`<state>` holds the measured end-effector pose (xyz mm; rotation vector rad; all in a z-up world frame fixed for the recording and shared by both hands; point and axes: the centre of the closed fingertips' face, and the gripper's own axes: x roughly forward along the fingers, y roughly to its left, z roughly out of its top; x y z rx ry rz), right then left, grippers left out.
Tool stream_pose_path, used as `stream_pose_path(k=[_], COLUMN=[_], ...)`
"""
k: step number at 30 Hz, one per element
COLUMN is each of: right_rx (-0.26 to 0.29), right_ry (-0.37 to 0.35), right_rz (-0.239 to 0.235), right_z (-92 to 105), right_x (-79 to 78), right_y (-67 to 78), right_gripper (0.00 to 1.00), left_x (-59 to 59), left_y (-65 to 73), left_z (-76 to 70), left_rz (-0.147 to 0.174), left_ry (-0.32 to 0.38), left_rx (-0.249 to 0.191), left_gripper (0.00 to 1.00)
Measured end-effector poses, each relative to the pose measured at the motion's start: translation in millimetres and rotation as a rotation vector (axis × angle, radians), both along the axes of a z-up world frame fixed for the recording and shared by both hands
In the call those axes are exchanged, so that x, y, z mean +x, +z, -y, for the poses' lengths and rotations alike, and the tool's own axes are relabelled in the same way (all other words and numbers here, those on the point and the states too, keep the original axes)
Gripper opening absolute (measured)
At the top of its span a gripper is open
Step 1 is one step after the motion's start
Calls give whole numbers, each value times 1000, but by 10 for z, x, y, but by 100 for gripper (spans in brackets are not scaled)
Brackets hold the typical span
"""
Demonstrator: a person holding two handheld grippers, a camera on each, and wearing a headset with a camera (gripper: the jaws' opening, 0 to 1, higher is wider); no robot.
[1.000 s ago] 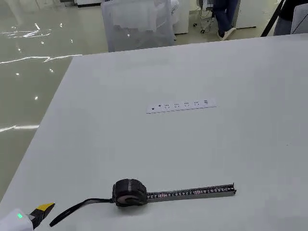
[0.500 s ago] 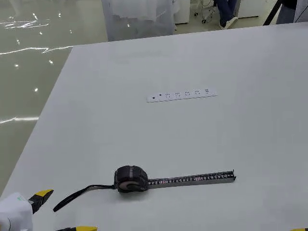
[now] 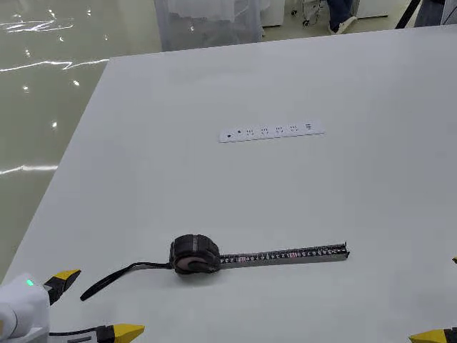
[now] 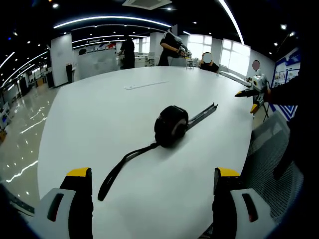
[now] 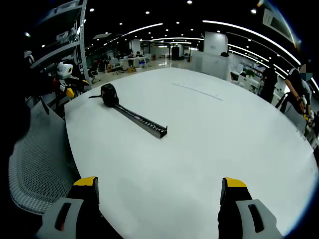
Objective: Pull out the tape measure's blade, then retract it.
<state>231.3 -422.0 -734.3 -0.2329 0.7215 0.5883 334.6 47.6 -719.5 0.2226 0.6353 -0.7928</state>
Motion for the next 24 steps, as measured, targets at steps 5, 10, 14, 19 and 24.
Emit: stream_pose_path(k=[5, 10, 14, 19, 24], right_rx=[-6, -16, -18, -15, -12], right_ry=[-1, 6, 10, 24, 38], right_rz=[-10, -20, -21, -26, -20], right_z=[44, 71, 68, 12, -34], right_x=[-26, -46, -42, -8, 42], right_y=[-8, -4, 15, 19, 55], right_gripper=[99, 99, 99, 99, 99], left_x=[-17, 24, 43, 49, 54], left_y=[-23, -11, 12, 34, 42], left_z=[15, 11, 22, 31, 34], left_rz=[-8, -8, -3, 2, 15], left_ry=[-18, -19, -20, -23, -21], left_rx=[10, 11, 11, 14, 7], left_gripper=[99, 99, 99, 99, 99])
